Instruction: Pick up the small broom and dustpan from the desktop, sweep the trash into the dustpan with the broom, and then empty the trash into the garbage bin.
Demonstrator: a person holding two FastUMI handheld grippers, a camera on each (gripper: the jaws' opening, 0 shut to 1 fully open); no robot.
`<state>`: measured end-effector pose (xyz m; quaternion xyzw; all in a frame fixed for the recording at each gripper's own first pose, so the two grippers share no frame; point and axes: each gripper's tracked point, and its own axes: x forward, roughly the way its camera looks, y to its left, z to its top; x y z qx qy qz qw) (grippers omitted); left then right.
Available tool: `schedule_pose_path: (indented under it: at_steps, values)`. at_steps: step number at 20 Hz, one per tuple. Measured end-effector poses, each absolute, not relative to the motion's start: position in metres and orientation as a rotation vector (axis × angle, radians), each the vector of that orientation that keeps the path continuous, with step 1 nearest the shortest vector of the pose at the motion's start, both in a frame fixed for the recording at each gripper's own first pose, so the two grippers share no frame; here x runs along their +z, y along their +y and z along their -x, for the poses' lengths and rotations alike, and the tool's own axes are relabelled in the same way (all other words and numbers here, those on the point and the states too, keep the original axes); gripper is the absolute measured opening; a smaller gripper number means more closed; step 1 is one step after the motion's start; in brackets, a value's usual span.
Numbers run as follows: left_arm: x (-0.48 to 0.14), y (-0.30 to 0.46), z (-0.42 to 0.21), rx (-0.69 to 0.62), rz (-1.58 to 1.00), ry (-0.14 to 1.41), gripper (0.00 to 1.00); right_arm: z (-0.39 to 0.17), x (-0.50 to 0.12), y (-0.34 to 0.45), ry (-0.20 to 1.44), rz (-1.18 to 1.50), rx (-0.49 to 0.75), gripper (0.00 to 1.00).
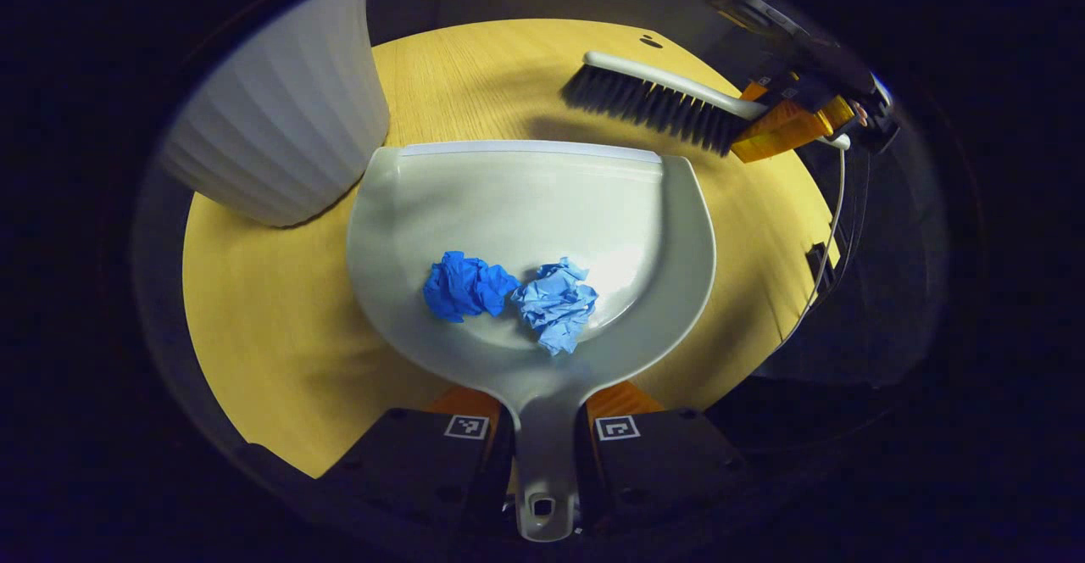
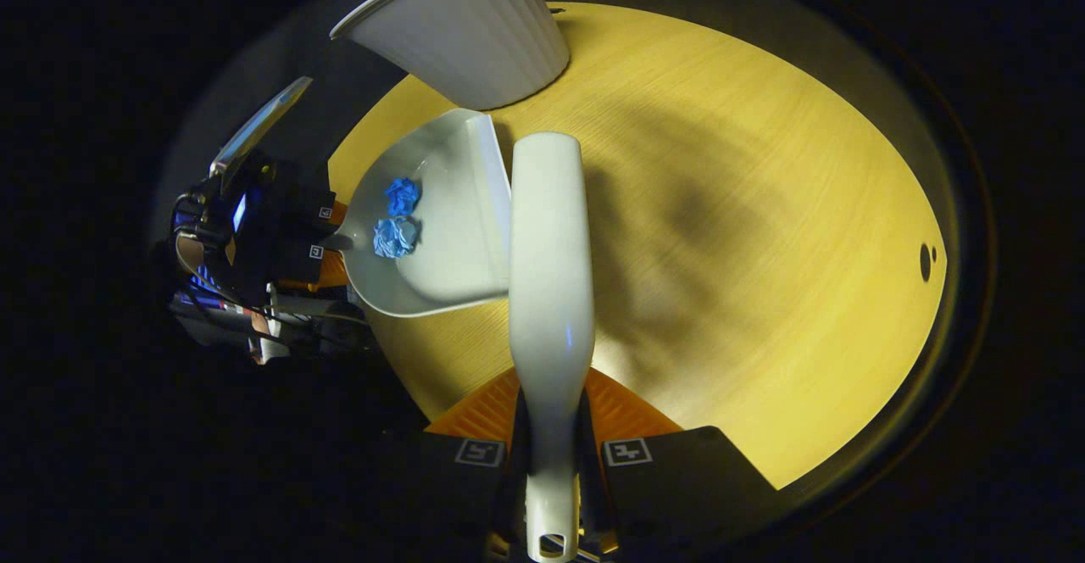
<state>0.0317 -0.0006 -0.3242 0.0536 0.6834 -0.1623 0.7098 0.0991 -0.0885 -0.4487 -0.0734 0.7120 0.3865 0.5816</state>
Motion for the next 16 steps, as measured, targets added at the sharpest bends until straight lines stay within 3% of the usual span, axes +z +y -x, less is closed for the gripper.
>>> schedule_pose_path:
  at_steps: [6,10,13,16]
  values:
    - [-0.240,-0.022,-0.002,-0.422,-0.203,1.407,0.30,-0.076,-0.514,-0.116,1.613,0.196,0.721,0.29]
    - [-0.170,-0.027,-0.002,-0.401,-0.136,1.335,0.29,-0.046,-0.548,-0.118,1.616,0.029,0.619,0.28]
    - [-0.130,-0.012,-0.026,-0.347,-0.046,1.284,0.29,-0.037,-0.562,-0.121,1.561,-0.081,0.576,0.29]
    - [-0.108,0.030,-0.053,-0.209,-0.053,1.244,0.29,-0.041,-0.552,-0.115,1.498,-0.129,0.530,0.29]
